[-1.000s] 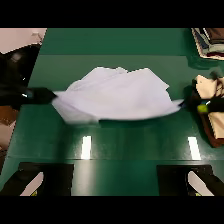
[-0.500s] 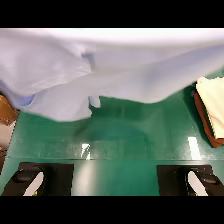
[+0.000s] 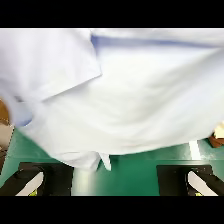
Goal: Fold the shirts.
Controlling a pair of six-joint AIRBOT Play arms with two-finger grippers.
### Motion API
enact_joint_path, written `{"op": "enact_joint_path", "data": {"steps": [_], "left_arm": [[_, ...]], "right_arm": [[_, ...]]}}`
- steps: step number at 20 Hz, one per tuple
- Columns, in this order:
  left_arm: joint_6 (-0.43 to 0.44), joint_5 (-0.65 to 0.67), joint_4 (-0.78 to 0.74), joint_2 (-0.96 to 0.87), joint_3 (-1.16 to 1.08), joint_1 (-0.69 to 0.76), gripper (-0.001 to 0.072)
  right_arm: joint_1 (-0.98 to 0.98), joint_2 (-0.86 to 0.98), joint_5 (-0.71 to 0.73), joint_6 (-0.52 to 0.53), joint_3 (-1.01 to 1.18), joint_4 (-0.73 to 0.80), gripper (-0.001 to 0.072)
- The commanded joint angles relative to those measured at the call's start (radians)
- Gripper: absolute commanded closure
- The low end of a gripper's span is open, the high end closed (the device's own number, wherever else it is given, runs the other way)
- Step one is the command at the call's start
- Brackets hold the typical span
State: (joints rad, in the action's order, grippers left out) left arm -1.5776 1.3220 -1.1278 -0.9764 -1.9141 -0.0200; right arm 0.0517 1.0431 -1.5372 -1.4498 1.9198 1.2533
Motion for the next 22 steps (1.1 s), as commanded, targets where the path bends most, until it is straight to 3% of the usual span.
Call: {"op": "enact_joint_path", "data": {"steps": [1,4,7,12,14,18,20,22], "left_arm": [[0.034,0.117,-0.002,-0.232,0.082,0.0,0.0685],[0.041,0.106,-0.002,-0.439,0.198,0.0,0.0685],[0.052,0.004,-0.002,-0.617,0.223,0.0,0.0685],[0.094,-0.36,-0.011,-0.692,0.216,0.0,0.0685],[0.094,-0.417,-0.017,-0.691,0.211,0.0,0.0685],[0.094,-0.254,-0.017,-0.687,0.211,-0.001,0.0684],[0.096,-0.08,-0.021,-0.687,0.212,0.0,0.0685],[0.099,0.005,-0.021,-0.686,0.231,0.0,0.0685]], "right_arm": [[-0.041,0.158,-0.069,-0.017,-0.154,0.005,0.0696],[-0.093,0.324,-0.063,-0.029,-0.295,0.007,0.0696],[-0.105,0.513,-0.012,-0.034,-0.309,0.003,0.0696],[-0.104,0.74,0.108,-0.033,-0.068,0.002,0.0696],[-0.104,0.795,0.117,-0.033,0.042,0.003,0.0696],[-0.102,0.798,0.11,-0.012,0.095,0.014,0.0696],[-0.102,0.763,0.084,-0.006,0.038,0.052,0.0696],[-0.102,0.724,0.06,-0.005,-0.062,0.078,0.0696]]}}
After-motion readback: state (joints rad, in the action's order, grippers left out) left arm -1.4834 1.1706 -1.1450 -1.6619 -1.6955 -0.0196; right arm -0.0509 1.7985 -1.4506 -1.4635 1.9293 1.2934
